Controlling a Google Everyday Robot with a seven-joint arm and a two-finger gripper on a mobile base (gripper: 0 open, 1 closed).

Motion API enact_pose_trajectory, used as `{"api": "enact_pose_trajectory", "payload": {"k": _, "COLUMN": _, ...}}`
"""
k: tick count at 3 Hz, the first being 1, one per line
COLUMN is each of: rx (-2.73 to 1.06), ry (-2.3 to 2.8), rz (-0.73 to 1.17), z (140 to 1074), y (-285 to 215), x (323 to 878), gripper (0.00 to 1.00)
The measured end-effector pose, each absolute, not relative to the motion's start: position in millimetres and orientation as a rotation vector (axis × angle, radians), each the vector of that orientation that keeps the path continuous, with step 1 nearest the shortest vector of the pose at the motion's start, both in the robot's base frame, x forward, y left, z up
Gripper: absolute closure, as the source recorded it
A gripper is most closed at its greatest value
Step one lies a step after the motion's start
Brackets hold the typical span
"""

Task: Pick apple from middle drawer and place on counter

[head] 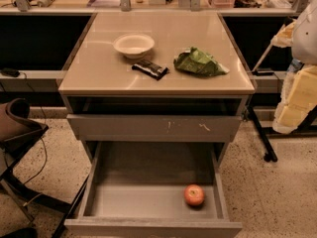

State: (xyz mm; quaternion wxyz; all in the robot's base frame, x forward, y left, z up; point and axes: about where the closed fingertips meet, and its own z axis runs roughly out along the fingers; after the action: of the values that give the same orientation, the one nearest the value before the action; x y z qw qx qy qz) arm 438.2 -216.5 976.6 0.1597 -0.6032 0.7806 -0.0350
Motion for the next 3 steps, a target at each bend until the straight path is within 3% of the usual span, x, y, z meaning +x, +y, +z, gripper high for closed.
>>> {"api": "enact_pose_trajectory", "payload": {"k": 2, "rx": -1.748, "ry": 2.171, "rz": -0.047, "z": 960, "y": -212, "x": 433, "gripper": 0.00}}
{"api": "enact_pose_trajectory", "payload": {"k": 3, "rx": -1.779, "ry": 2.058, "rz": 0.143, "z": 896, "y": -192, "x": 422, "gripper": 0.00}}
